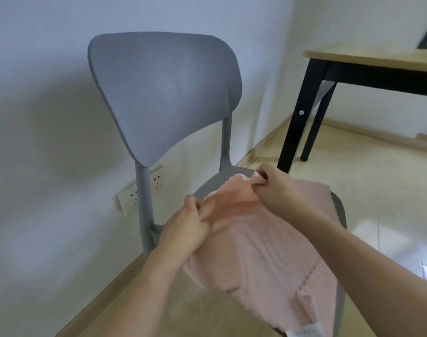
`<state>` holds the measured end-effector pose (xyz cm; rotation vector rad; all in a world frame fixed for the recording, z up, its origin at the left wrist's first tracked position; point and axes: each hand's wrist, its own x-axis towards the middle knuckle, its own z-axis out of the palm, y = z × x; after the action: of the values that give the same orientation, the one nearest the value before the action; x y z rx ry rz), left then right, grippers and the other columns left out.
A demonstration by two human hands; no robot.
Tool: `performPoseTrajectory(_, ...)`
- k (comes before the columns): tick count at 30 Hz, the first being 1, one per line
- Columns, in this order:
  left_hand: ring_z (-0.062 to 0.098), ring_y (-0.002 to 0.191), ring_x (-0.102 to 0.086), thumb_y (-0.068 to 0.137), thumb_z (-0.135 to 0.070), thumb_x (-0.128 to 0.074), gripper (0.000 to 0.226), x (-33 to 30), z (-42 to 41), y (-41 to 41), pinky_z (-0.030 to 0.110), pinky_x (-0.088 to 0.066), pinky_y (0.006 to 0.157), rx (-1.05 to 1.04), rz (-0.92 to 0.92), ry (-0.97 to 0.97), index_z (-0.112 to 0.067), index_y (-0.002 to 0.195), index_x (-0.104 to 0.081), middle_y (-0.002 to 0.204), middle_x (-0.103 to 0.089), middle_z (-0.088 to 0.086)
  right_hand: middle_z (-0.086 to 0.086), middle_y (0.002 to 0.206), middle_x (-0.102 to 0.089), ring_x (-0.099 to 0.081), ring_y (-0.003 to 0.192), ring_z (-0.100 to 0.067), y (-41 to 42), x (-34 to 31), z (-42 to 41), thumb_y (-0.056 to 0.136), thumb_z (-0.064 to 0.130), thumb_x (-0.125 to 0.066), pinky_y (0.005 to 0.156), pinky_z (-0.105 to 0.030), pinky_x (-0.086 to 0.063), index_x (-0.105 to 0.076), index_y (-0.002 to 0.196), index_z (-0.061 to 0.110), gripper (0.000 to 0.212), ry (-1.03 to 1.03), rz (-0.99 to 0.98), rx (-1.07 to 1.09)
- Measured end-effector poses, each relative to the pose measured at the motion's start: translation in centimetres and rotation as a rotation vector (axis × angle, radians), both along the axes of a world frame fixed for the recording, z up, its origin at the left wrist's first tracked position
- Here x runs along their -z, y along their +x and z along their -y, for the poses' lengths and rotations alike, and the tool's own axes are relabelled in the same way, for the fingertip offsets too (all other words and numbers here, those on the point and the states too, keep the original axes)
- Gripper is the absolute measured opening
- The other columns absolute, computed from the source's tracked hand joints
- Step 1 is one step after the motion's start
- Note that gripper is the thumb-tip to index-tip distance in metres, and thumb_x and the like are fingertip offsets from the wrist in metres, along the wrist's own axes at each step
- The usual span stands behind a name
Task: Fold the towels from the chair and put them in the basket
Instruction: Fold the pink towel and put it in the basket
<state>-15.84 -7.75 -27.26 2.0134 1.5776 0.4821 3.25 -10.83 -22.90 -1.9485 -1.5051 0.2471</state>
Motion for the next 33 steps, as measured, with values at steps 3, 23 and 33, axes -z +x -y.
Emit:
performPoseTrajectory(3,0.022,0.068,-0.053,0.081,-0.031,-0.043,0.013,-1.9,1.4,-1.4,0.030,-0.036,0.054,0.172,-0.024,-0.094,-0.023,0.074,-0.050,0.071,-0.056,-0.005,0.010,0.069,-0.051,-0.049,0.064,-0.009,-0.5,-3.1,6.3,0.095,0.032,-0.051,0.055,-0.020,-0.032,-0.048,0.077,0.025,0.020,0.061,-0.033,0.079)
performPoseTrajectory(23,0.019,0.059,-0.063,0.098,-0.006,-0.032,0.036,-9.1,17.6,-3.8,0.034,-0.053,0.055,0.099,1.125,-0.520,-0.017,0.105,-0.066,0.071,-0.066,0.010,0.012,0.066,-0.051,-0.046,0.061,-0.010,-6.3,-2.1,24.6,0.092,0.003,-0.048,0.053,-0.017,-0.036,-0.042,0.081,0.027,0.027,0.464,-0.101,0.137)
performPoseTrajectory(33,0.027,0.077,-0.071,0.096,-0.006,-0.045,0.023,-9.9,18.3,-2.7,0.034,-0.058,0.068,0.075,1.146,-0.293,-0.006,0.106,-0.067,0.091,-0.073,0.018,0.030,0.091,-0.045,-0.052,0.093,-0.002,-7.0,-1.9,26.1,0.091,0.002,-0.040,0.077,-0.007,-0.037,-0.069,0.098,0.018,0.033,0.120,-0.003,0.011)
